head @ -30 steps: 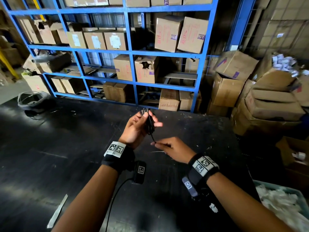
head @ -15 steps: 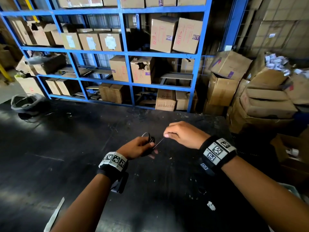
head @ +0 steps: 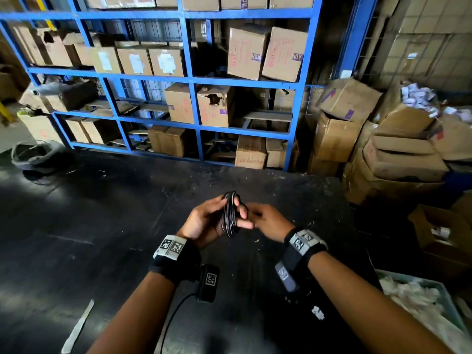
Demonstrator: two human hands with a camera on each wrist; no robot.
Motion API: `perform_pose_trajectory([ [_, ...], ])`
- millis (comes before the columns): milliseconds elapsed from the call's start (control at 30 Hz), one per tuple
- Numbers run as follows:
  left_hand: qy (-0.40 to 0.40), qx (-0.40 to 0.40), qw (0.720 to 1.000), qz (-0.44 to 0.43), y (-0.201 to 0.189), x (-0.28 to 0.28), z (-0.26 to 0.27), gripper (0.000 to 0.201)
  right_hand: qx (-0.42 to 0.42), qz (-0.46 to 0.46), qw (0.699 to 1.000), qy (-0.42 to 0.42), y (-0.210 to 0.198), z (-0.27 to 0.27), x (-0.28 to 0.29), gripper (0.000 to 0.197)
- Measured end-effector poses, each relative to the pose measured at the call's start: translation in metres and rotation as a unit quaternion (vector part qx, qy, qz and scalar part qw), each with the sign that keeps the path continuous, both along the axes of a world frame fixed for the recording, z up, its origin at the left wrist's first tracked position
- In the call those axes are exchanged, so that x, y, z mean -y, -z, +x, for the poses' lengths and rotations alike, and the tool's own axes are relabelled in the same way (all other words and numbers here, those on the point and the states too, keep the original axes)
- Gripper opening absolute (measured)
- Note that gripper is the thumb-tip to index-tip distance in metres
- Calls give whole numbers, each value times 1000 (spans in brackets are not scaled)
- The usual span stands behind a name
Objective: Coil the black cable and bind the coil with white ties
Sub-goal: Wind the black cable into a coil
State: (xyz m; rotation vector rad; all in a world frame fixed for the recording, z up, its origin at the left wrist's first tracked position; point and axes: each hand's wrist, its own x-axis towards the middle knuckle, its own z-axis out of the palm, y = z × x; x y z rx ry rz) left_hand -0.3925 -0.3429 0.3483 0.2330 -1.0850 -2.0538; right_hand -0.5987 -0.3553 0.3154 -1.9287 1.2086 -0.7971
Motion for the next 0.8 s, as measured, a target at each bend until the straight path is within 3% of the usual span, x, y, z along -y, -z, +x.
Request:
perform_pose_trajectory([
  [133, -117, 51, 992, -10, 3, 14, 10, 25, -9, 70, 997, -28, 33, 32, -39, 29],
  [233, -194, 52, 979, -20, 8, 21, 11, 24, -95, 26, 992, -79, 33, 39, -53, 34],
  [333, -225, 134, 964, -47, 16, 24, 16, 22, -185, -44, 976, -106, 14, 31, -54, 36],
  [500, -157, 287, 939, -106, 20, 10, 17, 21, -251, -154, 951, -95, -55, 5, -33, 21],
  [600, -109, 265, 952, -107, 20, 6, 13, 25, -294, -175, 935, -99, -82, -6, -17, 19],
  [800, -3, 203, 977, -59, 21, -4, 8, 27, -250, -240, 935, -74, -92, -21, 10, 18],
])
